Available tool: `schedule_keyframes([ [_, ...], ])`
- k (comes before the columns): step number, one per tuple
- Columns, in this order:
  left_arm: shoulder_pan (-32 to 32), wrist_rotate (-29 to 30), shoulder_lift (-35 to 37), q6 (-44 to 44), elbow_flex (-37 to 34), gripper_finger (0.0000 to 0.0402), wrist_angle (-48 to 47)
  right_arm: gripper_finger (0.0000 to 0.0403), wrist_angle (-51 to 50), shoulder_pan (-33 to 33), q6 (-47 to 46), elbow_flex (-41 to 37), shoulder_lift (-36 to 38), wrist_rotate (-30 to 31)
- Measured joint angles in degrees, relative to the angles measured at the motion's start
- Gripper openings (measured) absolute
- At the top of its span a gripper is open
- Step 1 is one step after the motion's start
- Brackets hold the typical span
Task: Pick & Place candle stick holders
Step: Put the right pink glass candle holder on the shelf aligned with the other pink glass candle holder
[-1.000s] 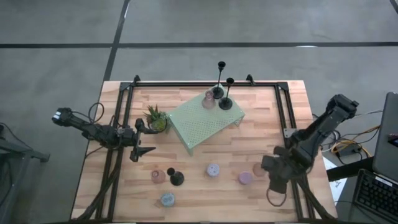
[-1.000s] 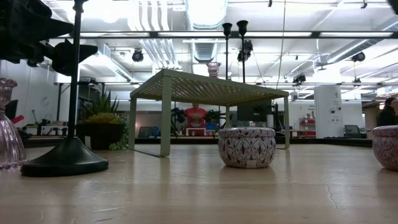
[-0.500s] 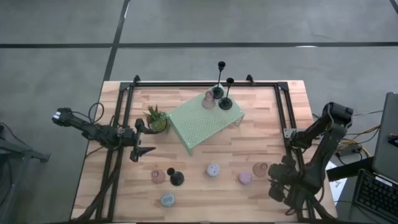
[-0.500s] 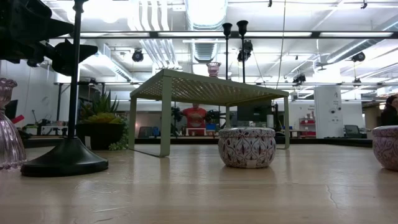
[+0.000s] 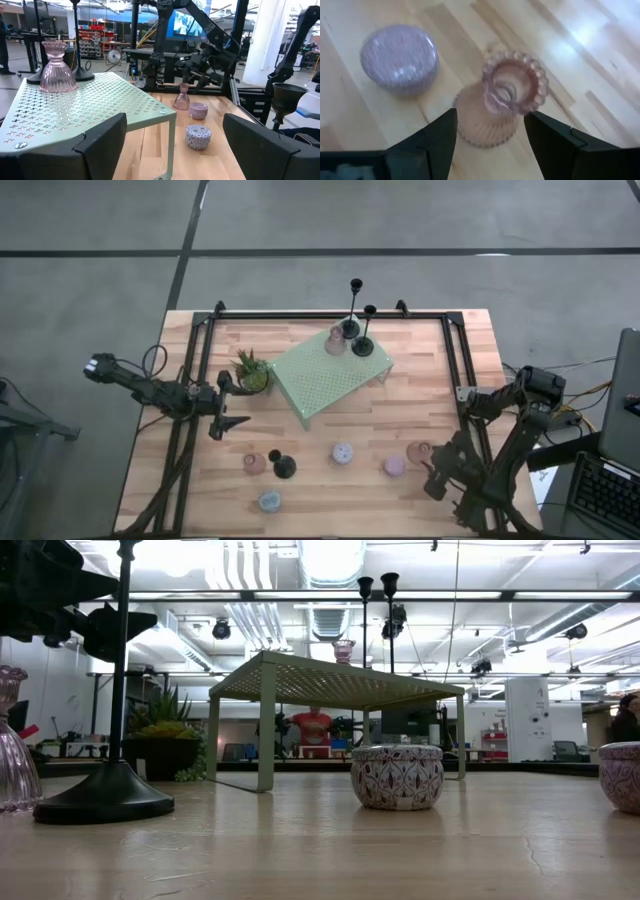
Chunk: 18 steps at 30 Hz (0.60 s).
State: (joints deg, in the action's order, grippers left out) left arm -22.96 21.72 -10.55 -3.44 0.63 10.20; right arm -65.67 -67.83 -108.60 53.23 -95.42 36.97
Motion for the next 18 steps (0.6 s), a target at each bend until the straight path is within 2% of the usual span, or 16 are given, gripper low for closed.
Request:
schedule_keyframes([
  [18,-0.01,0.00,0.00,0.01,0.00,0.0335,0.00,0.0226,-3.20,0.11,-9.87,-0.16,-9.65,12.21],
])
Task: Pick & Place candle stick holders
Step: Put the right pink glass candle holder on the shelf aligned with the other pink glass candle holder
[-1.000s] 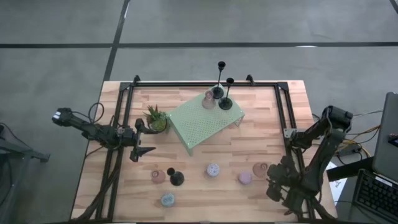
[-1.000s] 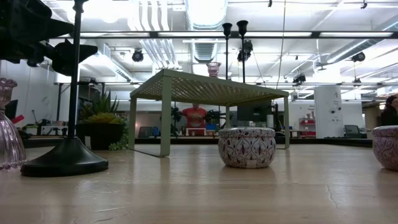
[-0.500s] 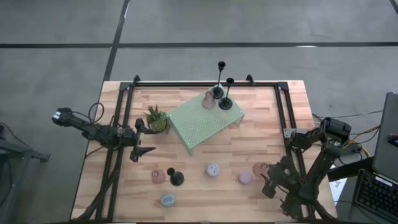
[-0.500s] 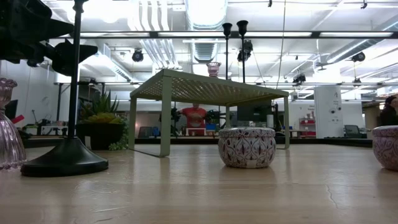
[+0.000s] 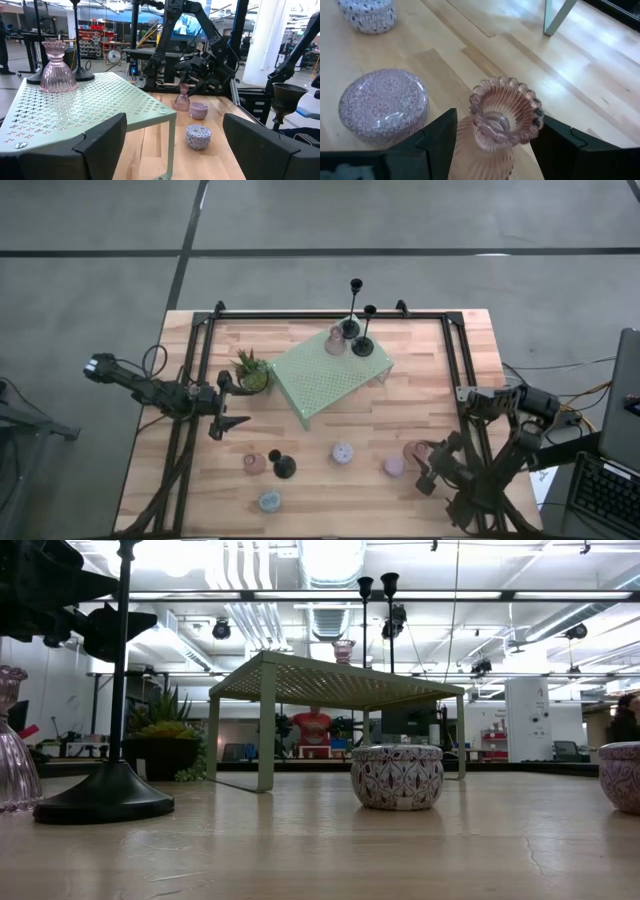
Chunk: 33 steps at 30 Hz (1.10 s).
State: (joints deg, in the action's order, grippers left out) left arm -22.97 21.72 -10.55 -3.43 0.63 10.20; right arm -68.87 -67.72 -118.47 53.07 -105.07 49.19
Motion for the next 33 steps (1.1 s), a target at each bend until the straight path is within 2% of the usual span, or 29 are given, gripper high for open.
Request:
schedule_keyframes([
  [5,0.01,0.00,0.00,0.01,-0.01,0.0335,-0.02,0.0209,-0.17,0.00,-1.71,-0.14,-1.25,1.80],
  [15,0.00,0.00,0.00,-0.01,0.00,0.0335,0.00,0.0129,-2.09,0.12,-2.68,-0.50,-1.50,4.22],
  [20,0.01,0.01,0.00,0.01,-0.01,0.0335,0.00,0.0129,-3.25,0.48,-3.16,-0.50,-1.37,5.05],
  [24,0.01,0.02,0.00,0.01,0.01,0.0335,0.00,0.0143,-3.94,1.61,-4.62,-0.50,0.38,9.72],
  [30,0.01,0.00,0.00,0.01,0.00,0.0335,0.00,0.0136,-5.86,5.99,-1.69,-0.50,6.72,13.81],
  [33,-0.01,0.00,0.00,0.01,-0.01,0.0335,0.00,0.0134,-5.35,9.23,2.07,-0.47,11.07,17.86],
])
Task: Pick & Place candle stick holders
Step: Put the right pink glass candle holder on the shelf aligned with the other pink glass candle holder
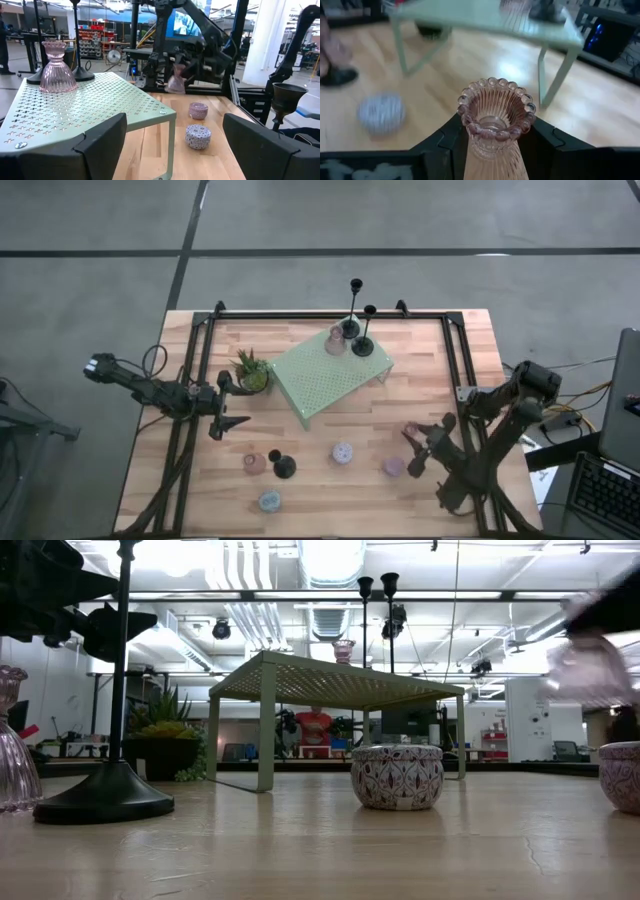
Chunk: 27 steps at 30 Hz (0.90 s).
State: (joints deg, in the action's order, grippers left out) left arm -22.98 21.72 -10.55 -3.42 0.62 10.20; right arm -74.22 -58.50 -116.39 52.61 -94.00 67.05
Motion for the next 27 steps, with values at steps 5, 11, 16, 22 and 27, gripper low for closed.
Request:
schedule_keyframes([
  [5,0.00,0.00,0.00,0.00,0.02,0.0335,0.00,0.0142,3.45,6.57,9.02,0.54,7.02,1.68],
  [11,0.02,0.02,0.00,-0.02,0.02,0.0335,0.00,0.0138,21.23,14.86,35.67,0.56,14.31,4.13],
  [16,0.00,0.01,0.00,-0.01,0.01,0.0335,0.00,0.0139,35.08,21.79,59.23,0.58,19.39,3.61],
  [22,0.02,0.00,0.00,-0.02,0.02,0.0335,0.00,0.0139,50.56,29.90,80.40,0.55,20.87,-3.37],
  [27,0.02,0.02,0.00,-0.02,0.00,0.0335,0.00,0.0137,59.07,36.74,90.94,0.40,19.94,-9.57],
])
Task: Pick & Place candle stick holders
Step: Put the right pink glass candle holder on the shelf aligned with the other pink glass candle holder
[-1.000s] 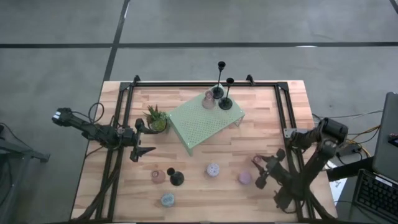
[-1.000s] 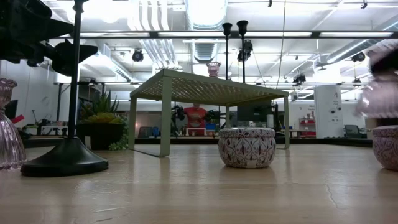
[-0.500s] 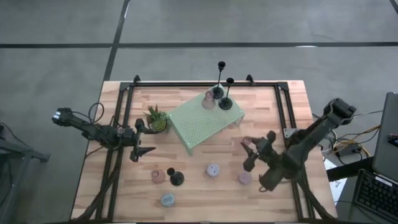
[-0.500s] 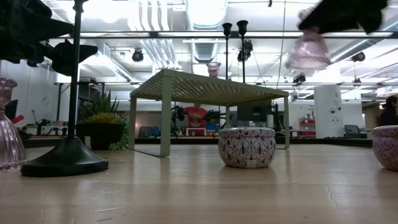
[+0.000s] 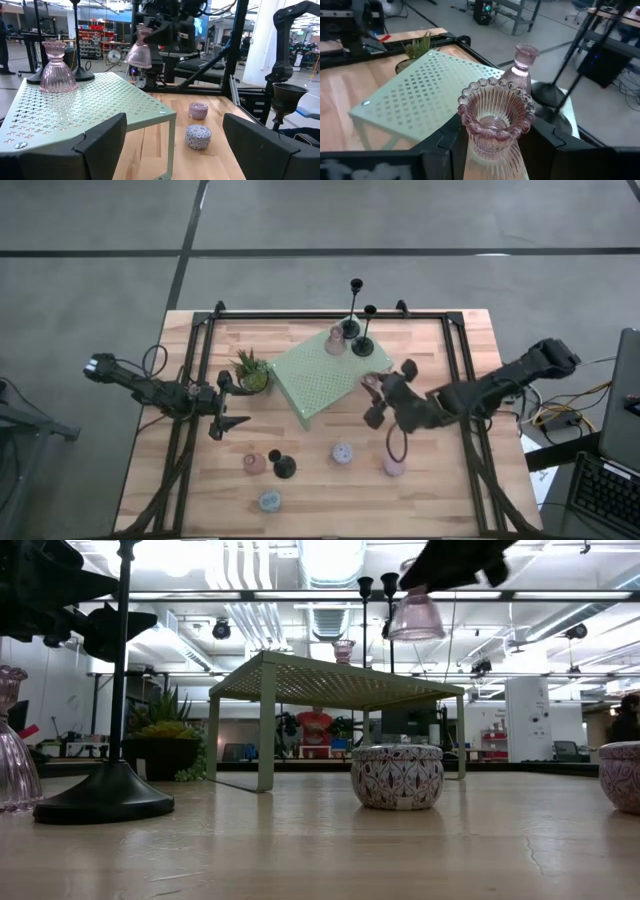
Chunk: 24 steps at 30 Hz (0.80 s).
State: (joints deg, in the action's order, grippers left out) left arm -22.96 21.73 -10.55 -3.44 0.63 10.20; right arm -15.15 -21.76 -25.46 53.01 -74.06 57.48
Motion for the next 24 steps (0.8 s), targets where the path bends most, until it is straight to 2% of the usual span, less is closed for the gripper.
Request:
schedule_keyframes([
  [8,0.00,-0.02,0.02,0.00,0.01,0.0335,0.00,0.0137,10.89,9.81,7.95,-0.23,-2.38,-10.32],
  [14,0.00,0.00,0.00,0.02,0.02,0.0335,-0.01,0.0137,12.70,14.92,8.58,-0.85,-5.00,-14.30],
  [19,-0.01,-0.01,0.00,0.02,0.01,0.0335,0.00,0.0137,14.95,17.08,9.21,-0.98,-6.58,-14.84],
  [24,-0.01,-0.01,0.00,0.00,0.02,0.0335,0.00,0.0137,16.13,19.35,9.15,-1.07,-7.69,-18.32],
])
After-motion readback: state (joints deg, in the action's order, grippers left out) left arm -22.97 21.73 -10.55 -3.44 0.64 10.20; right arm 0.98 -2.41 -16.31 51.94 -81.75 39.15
